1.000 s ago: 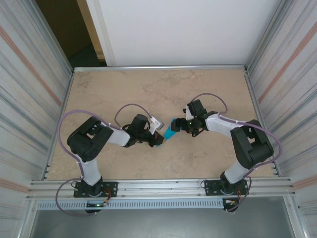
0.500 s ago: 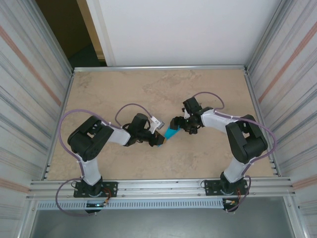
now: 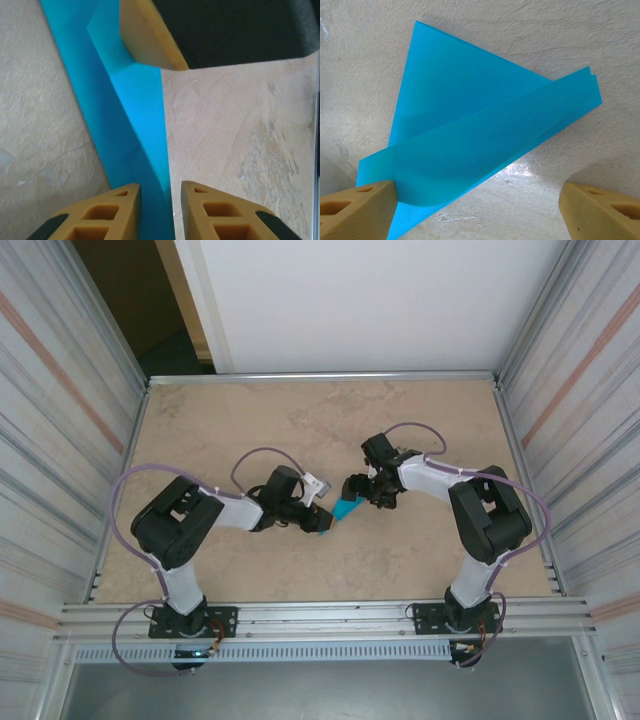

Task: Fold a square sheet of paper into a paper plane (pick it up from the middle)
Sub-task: Fold the wing for the fifth time at the center of the table.

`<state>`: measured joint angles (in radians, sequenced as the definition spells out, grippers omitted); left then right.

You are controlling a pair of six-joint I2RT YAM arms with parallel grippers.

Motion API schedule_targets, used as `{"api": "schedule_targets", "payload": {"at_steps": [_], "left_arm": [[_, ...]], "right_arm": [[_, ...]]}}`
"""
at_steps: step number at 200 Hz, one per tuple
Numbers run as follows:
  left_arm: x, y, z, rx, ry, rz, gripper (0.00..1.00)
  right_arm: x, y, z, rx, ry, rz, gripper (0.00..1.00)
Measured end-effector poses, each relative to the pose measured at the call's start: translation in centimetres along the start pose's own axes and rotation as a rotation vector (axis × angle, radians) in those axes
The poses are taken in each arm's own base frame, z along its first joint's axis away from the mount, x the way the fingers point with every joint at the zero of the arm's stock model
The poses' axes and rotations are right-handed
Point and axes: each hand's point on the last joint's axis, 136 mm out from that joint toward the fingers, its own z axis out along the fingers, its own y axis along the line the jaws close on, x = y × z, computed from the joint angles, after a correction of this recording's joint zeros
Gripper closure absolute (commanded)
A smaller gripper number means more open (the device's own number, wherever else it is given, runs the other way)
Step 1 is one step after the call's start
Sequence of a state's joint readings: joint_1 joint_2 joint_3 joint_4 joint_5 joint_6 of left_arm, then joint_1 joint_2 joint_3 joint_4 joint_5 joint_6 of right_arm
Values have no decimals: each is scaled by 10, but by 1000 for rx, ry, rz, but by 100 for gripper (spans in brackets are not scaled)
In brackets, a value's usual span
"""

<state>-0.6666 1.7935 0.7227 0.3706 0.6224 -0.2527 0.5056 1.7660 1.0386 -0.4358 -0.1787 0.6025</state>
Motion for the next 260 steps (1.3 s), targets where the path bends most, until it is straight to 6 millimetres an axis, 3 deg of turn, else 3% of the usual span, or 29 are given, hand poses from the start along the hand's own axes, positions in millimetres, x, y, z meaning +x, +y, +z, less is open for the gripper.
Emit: {"api": "schedule_targets", "payload": {"at_steps": [55,201,232,260], "left_arm": [[-2,-5,-10,-19,7,-76,71],[14,10,-9,-101,94,-200,80],[14,10,-9,-106,101,-209,78],[12,9,-9,-111,103,-225,69]], "right_arm": [[0,0,1,6,3,14,15],[2,-2,9,113,33,19,15],[3,-3,11,152,38,9,15],[3,-4,12,163,40,7,15]]}}
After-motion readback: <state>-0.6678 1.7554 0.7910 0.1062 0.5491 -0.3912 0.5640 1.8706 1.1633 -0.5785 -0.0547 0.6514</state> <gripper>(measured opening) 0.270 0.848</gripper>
